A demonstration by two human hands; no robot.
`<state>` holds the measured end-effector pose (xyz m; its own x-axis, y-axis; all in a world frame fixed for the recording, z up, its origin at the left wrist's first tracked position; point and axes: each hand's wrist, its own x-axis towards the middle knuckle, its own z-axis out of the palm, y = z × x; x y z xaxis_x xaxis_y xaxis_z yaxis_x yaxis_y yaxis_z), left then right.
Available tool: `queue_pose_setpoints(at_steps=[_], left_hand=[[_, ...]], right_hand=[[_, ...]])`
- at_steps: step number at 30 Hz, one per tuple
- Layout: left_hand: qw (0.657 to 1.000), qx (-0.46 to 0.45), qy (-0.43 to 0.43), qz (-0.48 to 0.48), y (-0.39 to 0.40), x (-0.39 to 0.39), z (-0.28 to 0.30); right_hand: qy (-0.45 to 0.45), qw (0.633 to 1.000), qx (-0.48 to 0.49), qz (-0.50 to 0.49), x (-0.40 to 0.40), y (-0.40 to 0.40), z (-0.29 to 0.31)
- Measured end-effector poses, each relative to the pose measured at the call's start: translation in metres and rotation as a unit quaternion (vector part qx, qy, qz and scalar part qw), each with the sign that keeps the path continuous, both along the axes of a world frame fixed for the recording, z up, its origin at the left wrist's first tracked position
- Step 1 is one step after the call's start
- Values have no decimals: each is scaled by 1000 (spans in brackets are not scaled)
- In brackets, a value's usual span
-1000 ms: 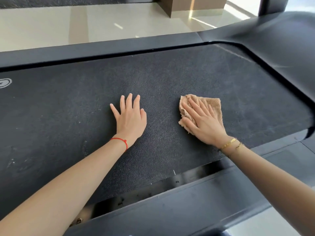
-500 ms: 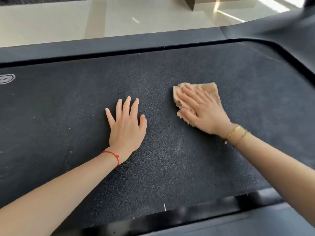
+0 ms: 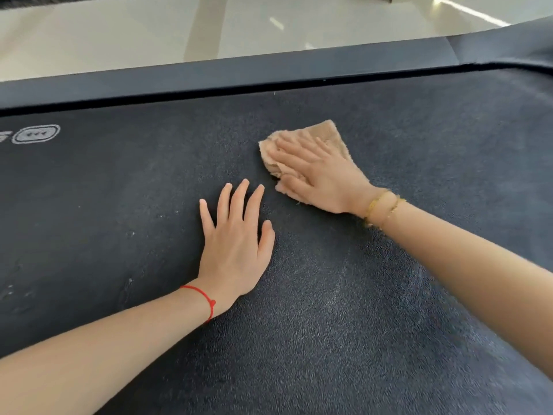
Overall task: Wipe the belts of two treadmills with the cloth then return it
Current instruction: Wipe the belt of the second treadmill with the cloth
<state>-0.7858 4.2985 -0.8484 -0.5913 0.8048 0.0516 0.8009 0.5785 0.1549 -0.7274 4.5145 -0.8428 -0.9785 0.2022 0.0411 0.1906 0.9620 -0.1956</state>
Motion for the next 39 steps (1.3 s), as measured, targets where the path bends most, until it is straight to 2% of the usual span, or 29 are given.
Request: queue_pose_setpoints(at_steps=[6, 9, 11, 14, 19, 21, 25, 27, 31, 35, 37, 39], left_hand=[[1000, 7, 1, 5, -1, 0, 0], [1000, 11, -6, 7, 0, -1, 1], [1000, 11, -5, 9, 0, -1, 1], [1000, 13, -2, 10, 0, 0, 1], [1000, 21, -3, 8, 0, 0, 1], [1000, 26, 3, 9, 0, 1, 1], [999, 32, -4, 11, 0, 2, 1], [999, 35, -7, 11, 0, 2, 1], [999, 43, -5, 9, 0, 2, -2], [999, 53, -7, 4, -2, 0, -4], [998, 59, -10, 2, -3, -1, -5], [998, 60, -9, 4, -3, -1, -6]], right_hand=[[-29, 982, -12, -186, -45, 93, 6], [-28, 971, -36, -233, -79, 99, 6], [-23, 974, -41, -220, -92, 83, 6], [-21, 989, -42, -142, -82, 48, 5], [6, 1000, -20, -13, 11, -11, -1], [9, 999, -22, -43, 52, -6, 0], [-5, 977, -35, -212, 99, 15, 6], [-14, 972, -42, -233, 104, 1, 7], [-21, 991, -8, -134, 116, -78, 4], [-22, 999, -17, -28, 143, -147, 2], [-25, 999, -24, -15, 161, -152, 1], [-27, 998, -27, -47, 176, -138, 3]])
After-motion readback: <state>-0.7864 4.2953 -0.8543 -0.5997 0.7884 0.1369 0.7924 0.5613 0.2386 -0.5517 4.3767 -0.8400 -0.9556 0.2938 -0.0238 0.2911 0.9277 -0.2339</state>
